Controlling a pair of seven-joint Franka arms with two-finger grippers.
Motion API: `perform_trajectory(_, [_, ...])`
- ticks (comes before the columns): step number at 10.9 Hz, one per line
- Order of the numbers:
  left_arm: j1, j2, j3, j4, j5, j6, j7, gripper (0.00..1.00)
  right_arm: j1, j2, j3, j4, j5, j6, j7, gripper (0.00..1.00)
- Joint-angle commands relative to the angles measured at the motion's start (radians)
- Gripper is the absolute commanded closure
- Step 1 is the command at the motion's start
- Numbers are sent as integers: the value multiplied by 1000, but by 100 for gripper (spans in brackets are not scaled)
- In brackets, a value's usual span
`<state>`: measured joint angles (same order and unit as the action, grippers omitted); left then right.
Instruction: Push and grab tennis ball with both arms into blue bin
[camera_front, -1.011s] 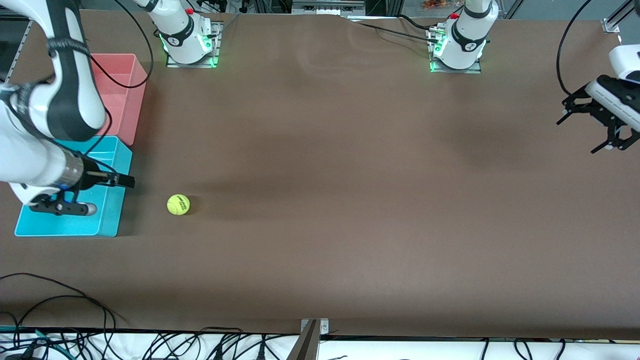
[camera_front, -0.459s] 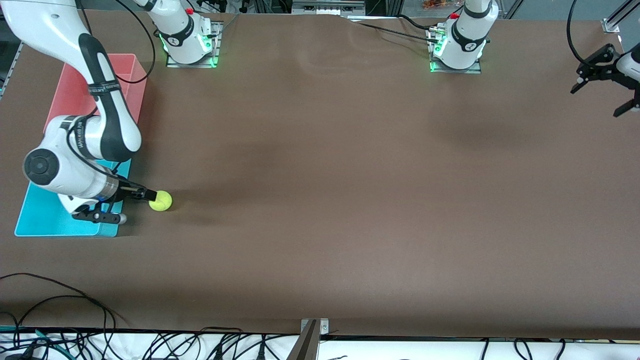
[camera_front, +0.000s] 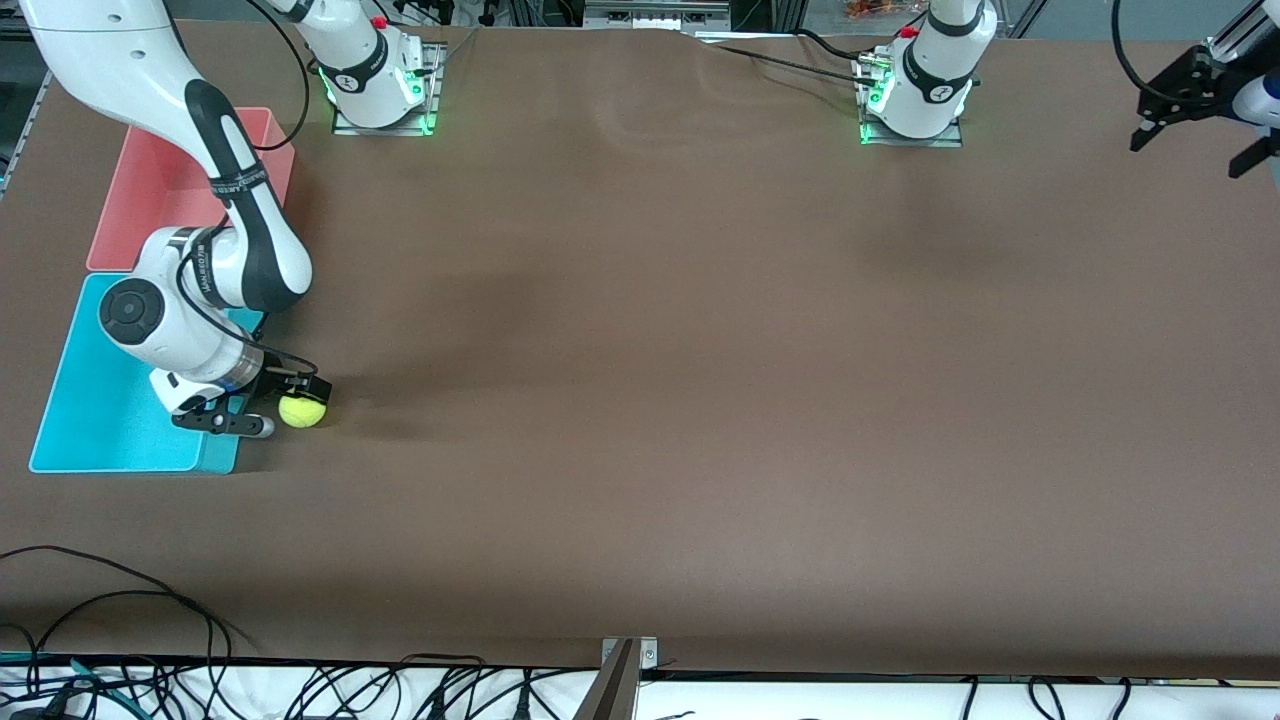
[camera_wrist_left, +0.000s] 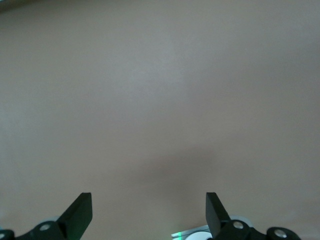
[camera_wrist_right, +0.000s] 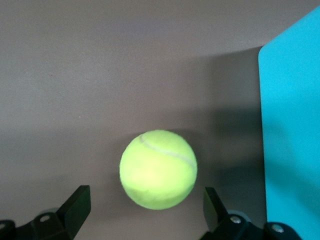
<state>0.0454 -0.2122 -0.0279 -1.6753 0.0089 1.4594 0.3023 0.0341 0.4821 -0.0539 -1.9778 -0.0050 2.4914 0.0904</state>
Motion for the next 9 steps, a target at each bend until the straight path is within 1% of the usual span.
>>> perform_trajectory(1, [7, 22, -21, 75, 23, -66, -123, 0, 4, 15, -1, -24, -21, 93, -12, 0])
perform_trajectory(2, [7, 27, -20, 80, 20, -73, -135, 0, 3, 32, -3, -30, -54, 133, -15, 0])
perform_trajectory(4, [-5, 36, -12, 81, 22, -92, -187, 0, -5, 53, -6, -27, -76, 184, -21, 0])
perform_trajectory(6, [-10, 82, -21, 124, 23, -100, -189, 0, -5, 66, -6, -26, -81, 204, -21, 0])
perform_trajectory(8, [-9, 91, -15, 137, 20, -100, -184, 0, -5, 79, -7, -26, -85, 230, -21, 2])
perform_trajectory(9, [-6, 118, -17, 149, 20, -100, -186, 0, -7, 79, -7, -27, -85, 233, -21, 41])
